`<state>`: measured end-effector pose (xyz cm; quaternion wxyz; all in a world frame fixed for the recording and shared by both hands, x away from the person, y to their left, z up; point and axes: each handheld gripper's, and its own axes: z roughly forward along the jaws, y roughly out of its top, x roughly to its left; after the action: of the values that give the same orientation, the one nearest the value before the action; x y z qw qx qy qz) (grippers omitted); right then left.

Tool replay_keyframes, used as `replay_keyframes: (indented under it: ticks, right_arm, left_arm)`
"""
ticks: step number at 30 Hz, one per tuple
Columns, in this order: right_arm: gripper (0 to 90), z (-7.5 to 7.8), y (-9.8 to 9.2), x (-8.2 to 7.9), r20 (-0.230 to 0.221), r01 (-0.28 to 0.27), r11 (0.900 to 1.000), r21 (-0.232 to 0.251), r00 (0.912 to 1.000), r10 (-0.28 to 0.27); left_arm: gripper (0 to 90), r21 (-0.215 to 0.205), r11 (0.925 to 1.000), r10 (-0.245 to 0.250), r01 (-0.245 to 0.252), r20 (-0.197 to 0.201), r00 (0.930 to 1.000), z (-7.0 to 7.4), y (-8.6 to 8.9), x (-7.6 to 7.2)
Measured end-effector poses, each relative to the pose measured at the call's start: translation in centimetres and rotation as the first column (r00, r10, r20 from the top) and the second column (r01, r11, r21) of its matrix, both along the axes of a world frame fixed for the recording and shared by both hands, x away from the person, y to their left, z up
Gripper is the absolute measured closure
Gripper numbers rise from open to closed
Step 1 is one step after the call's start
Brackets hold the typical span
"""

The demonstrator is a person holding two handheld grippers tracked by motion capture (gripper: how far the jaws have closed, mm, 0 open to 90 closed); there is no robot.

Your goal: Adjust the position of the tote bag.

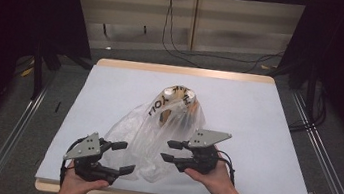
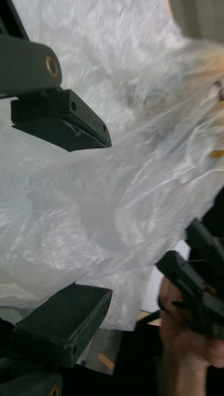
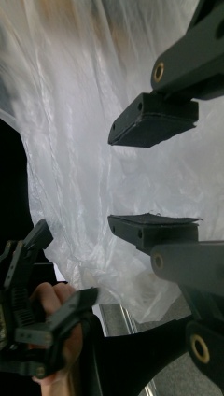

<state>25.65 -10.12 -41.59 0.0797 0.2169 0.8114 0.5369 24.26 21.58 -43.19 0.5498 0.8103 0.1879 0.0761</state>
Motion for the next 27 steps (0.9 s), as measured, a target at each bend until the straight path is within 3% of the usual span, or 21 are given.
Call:
replay_keyframes:
  ticks: [5,8,9,11,15,18,19,21,24,27]
  right_arm:
    - [69.5,-0.7,0.9,0.6,-0.014,-0.006,1.000,-0.018,0.9999,0.006]
    - [75.7,-0.8,1.1,0.7,-0.024,-0.008,1.000,-0.015,0.9997,0.008]
    - [84.7,-0.9,1.2,0.9,-0.035,-0.021,1.000,-0.012,0.9992,0.021]
    - [90.0,-0.9,1.2,0.9,-0.045,-0.031,0.999,-0.009,0.9985,0.030]
    - [90.0,-0.9,1.3,0.6,-0.050,-0.042,0.999,-0.015,0.9979,0.041]
    - [90.0,-1.0,1.3,0.6,-0.055,-0.045,0.999,-0.014,0.9975,0.045]
    - [90.0,-1.0,1.2,0.6,-0.058,-0.047,0.999,-0.014,0.9972,0.046]
    - [90.0,-1.0,1.0,0.7,-0.066,-0.050,0.999,-0.004,0.9966,0.049]
    - [90.0,-0.9,0.8,0.6,-0.067,-0.051,0.999,-0.001,0.9965,0.051]
    - [90.0,-0.5,0.0,0.3,-0.067,-0.047,0.999,0.005,0.9966,0.048]
  left_arm:
    - [28.4,0.026,0.9996,-0.011,0.011,-0.030,0.9995,-0.7,-0.4,0.4]
    - [36.6,0.045,0.9987,-0.022,0.023,-0.020,0.9996,-0.7,-0.4,0.3]
    - [43.3,0.042,0.9984,-0.037,0.038,-0.018,0.9991,-0.8,-0.5,0.3]
    - [50.5,0.043,0.9983,-0.038,0.039,-0.025,0.9990,-0.9,-0.5,0.3]
    - [69.9,0.049,0.9973,-0.054,0.055,-0.027,0.9982,-1.0,-0.2,0.5]
    - [76.0,0.050,0.9971,-0.056,0.057,-0.022,0.9982,-1.0,0.0,0.6]
    - [83.3,0.041,0.9976,-0.055,0.056,-0.016,0.9984,-0.9,0.2,0.6]
    - [89.4,0.033,0.9982,-0.049,0.050,-0.019,0.9986,-0.8,0.3,0.5]
    - [90.0,0.034,0.9984,-0.046,0.047,-0.015,0.9988,-0.6,0.4,0.5]
    - [90.0,0.006,0.9990,-0.044,0.044,-0.014,0.9989,-0.4,0.6,0.3]
